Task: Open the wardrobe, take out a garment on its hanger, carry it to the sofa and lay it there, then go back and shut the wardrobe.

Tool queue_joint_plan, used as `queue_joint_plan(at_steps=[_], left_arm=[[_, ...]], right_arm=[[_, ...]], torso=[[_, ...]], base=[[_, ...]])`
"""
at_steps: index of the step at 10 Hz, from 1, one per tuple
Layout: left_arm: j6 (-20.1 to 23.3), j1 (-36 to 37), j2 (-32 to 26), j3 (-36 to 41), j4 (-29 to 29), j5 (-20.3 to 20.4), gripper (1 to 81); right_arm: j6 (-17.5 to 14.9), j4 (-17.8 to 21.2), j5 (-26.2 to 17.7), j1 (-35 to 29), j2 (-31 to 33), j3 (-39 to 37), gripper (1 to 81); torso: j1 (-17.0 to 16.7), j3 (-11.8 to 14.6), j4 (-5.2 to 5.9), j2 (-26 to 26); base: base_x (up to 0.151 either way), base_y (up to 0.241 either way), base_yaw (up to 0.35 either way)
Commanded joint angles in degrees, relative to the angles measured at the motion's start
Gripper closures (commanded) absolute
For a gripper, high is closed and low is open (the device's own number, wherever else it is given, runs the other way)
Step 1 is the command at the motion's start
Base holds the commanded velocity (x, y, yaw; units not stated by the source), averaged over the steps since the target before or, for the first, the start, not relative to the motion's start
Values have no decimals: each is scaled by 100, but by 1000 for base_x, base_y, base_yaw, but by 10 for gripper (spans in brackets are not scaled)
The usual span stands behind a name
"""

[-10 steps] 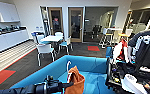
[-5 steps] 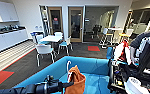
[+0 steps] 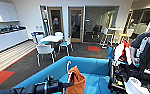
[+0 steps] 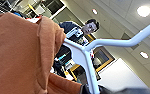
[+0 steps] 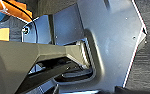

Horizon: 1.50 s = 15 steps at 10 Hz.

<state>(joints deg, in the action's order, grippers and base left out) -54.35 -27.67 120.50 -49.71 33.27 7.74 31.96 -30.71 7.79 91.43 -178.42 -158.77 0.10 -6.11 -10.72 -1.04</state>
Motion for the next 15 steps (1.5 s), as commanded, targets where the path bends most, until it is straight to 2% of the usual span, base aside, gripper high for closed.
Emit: queue_joint_plan(at_steps=[1, 2, 3, 4, 5, 6, 7, 9, 10, 11, 15], left_arm=[[108, 803, -52, 172, 207, 737, 811], [100, 811, -9, 102, 206, 886, 811], [100, 855, 97, -29, 198, 957, 811], [56, 943, 299, -231, 171, 957, 811], [29, 1048, 484, -364, 145, 931, 811], [12, 1215, 615, -469, 119, 878, 811], [-93, 1434, 642, -592, 101, 913, 811], [-593, 2145, 598, -864, 39, 931, 811], [-840, 2427, 651, -1048, 48, 887, 811], [-1016, 2630, 765, -1311, 40, 878, 811], [-1542, 2894, 1248, -2498, 48, 861, 811]], right_arm=[[-24, -41, -260, -173, -56, 49, 10], [-15, -32, -252, -164, -47, 49, 10], [-15, -32, -260, -173, -47, 49, 10], [-15, -32, -252, -173, -47, 58, 10], [-15, -32, -252, -173, -47, 58, 10], [-15, -32, -252, -173, -56, 58, 10], [-15, -32, -252, -190, -56, 58, 10], [-15, -32, -260, -234, -56, 75, 10], [-15, -23, -269, -243, -56, 75, 10], [-15, -23, -269, -252, -56, 75, 10], [-6, -14, -313, -278, -56, 58, 10]], torso=[[0, 0, 561, 0], [0, 0, 684, 0], [0, 0, 313, 0], [0, 2, 466, 0], [0, 2, 573, 0], [0, -538, 601, 0], [-2, -585, 603, 0], [-5, -895, 603, 0], [-2, -557, 603, 0], [2, -682, 603, 5], [2, -749, 603, 5]], base=[[0, 0, 0], [0, 0, 0], [0, 0, 0], [0, 0, 0], [0, 0, 0], [0, 0, 0], [0, 0, 0], [0, 0, 0], [0, 0, 0], [0, 0, 0], [0, 0, 0]])
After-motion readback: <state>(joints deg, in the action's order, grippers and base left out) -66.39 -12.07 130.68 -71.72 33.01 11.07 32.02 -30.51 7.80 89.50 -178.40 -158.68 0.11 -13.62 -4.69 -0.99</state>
